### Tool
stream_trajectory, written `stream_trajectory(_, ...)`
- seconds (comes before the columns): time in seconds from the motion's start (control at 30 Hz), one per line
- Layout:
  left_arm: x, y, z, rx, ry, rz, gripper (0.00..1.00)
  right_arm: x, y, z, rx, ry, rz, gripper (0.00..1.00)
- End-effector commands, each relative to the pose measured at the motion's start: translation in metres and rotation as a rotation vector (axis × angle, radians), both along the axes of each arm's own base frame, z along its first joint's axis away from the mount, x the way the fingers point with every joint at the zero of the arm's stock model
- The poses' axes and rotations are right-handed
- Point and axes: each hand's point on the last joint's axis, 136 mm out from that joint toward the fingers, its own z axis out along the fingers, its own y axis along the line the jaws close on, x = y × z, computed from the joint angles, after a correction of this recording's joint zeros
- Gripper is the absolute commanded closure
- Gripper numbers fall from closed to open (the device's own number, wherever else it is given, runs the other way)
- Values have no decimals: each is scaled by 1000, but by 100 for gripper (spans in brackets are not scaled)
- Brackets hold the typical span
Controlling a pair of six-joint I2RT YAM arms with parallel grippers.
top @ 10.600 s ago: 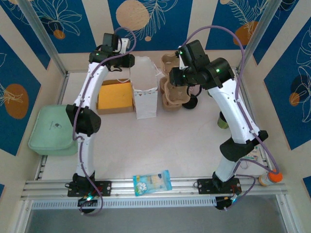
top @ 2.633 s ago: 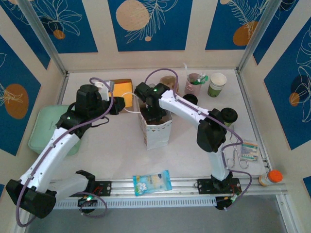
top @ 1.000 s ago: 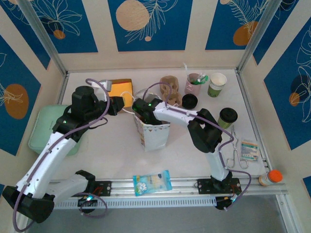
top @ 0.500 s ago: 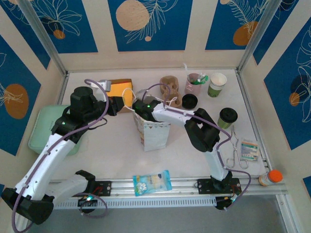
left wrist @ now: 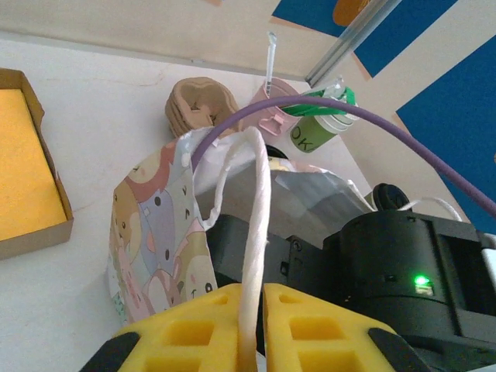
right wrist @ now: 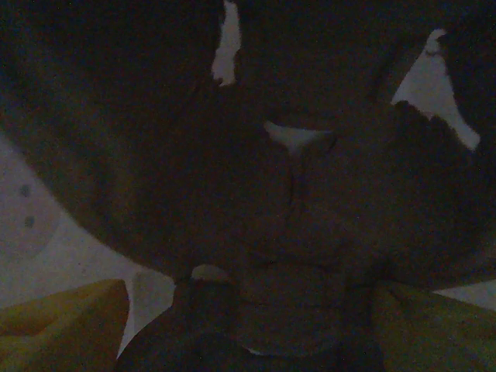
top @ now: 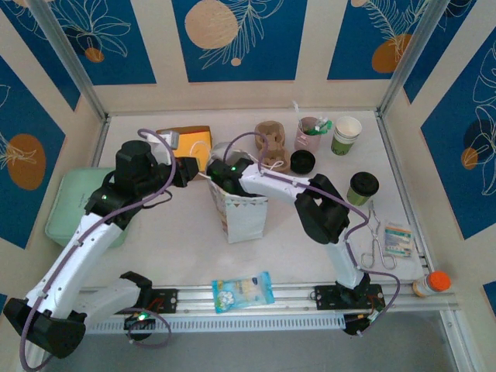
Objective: Pack the takeout coffee
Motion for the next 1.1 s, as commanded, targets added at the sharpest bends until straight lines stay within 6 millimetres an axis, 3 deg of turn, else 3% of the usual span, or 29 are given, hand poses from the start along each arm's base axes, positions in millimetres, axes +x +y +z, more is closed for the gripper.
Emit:
stream_trajectory(0.0, -3, 1, 2, 14, -24, 1, 85, -6, -2, 31, 9, -4, 3, 16)
stream_trajectory(0.57, -7, 4, -2, 19, -23, 8, 85, 12, 3, 132, 61, -170, 47, 15)
stream_trajectory(1.07, -6, 4, 0, 20, -29, 7, 85, 18, -5, 260, 179, -418, 111, 18)
